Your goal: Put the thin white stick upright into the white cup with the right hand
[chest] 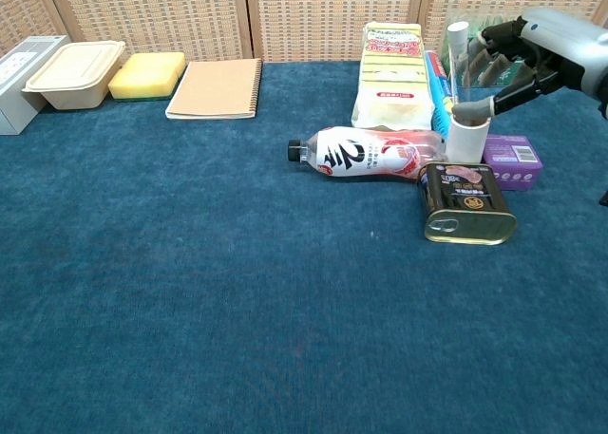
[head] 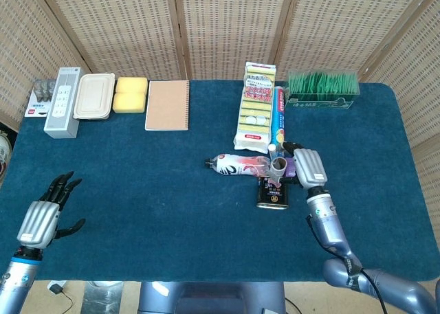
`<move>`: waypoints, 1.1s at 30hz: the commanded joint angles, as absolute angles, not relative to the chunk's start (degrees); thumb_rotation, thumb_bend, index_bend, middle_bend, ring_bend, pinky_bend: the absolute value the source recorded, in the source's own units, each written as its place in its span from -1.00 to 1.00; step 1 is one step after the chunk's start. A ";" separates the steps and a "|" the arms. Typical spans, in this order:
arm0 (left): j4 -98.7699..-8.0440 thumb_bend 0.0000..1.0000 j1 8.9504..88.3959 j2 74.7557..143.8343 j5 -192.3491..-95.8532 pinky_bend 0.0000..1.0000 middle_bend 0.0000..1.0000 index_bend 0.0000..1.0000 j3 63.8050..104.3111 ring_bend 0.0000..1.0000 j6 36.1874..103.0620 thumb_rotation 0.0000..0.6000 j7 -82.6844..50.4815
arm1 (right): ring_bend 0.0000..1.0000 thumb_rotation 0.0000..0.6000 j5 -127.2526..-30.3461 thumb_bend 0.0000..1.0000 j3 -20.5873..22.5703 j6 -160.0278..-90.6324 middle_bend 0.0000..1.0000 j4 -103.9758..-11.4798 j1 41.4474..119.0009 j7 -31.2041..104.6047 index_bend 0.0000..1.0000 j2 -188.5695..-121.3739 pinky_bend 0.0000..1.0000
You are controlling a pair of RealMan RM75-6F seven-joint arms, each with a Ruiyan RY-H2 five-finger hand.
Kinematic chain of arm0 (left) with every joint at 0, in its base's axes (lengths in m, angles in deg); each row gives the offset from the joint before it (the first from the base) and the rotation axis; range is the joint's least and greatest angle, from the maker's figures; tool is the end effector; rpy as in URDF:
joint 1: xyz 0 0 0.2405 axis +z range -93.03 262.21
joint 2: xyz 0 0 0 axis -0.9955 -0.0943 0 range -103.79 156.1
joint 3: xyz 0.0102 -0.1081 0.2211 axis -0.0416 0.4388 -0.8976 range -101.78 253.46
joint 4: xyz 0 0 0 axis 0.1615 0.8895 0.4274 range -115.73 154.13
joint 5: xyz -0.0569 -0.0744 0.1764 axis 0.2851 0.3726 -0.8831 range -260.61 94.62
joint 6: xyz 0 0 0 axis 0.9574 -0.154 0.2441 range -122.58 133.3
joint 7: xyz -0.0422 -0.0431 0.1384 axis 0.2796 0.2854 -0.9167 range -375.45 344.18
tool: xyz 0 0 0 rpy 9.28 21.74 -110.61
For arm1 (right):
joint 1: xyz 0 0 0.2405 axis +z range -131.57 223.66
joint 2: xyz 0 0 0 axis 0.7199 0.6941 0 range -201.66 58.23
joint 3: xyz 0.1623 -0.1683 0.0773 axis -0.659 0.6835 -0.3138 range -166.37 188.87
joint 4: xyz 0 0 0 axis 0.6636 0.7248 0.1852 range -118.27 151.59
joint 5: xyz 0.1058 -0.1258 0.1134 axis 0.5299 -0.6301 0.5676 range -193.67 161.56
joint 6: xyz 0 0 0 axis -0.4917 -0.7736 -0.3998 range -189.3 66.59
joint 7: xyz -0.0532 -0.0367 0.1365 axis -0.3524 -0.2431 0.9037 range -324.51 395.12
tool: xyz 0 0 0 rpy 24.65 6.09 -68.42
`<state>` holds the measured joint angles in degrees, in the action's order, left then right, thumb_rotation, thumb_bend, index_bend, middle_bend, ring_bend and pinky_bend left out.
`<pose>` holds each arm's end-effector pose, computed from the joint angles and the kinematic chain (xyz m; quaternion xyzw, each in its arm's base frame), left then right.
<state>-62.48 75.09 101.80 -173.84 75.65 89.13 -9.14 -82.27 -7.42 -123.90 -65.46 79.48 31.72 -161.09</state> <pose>-0.2910 0.2001 0.1008 -0.6250 -0.4049 -0.4357 0.5056 -0.1731 -0.3529 0.0376 0.5821 -0.4712 0.4882 0.4481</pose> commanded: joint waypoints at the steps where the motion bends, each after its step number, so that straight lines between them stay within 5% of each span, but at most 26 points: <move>1: -62.47 -0.61 75.09 101.79 -173.81 -0.37 -0.93 -0.81 75.66 -0.94 89.11 1.00 -9.17 | -0.27 0.60 -81.83 -0.51 -7.50 -123.67 -0.23 -65.17 79.88 31.41 -0.30 -161.48 -0.04; 8: -62.52 -0.61 75.11 101.74 -173.69 -0.37 -0.93 -0.81 75.75 -0.94 89.16 1.00 -9.13 | -0.24 0.64 -80.86 -0.52 -7.85 -123.33 -0.21 -64.58 81.24 30.14 -0.27 -162.67 -0.03; 16: -62.53 -0.61 75.13 101.56 -173.62 -0.37 -0.93 -0.81 75.85 -0.94 89.24 1.00 -8.80 | -0.22 1.00 -79.44 -0.50 -7.73 -123.37 -0.16 -63.36 82.09 28.60 -0.20 -164.00 0.02; 33: -62.41 -0.61 74.99 101.81 -173.60 -0.37 -0.93 -0.81 75.74 -0.94 88.82 1.00 -9.24 | -0.18 1.00 -78.96 -0.49 -8.05 -123.73 -0.14 -64.39 82.90 26.17 -0.19 -161.73 0.02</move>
<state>-62.41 74.99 101.80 -173.60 75.74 88.82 -9.23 -79.03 -8.02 -123.73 -64.35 82.87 26.26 -161.82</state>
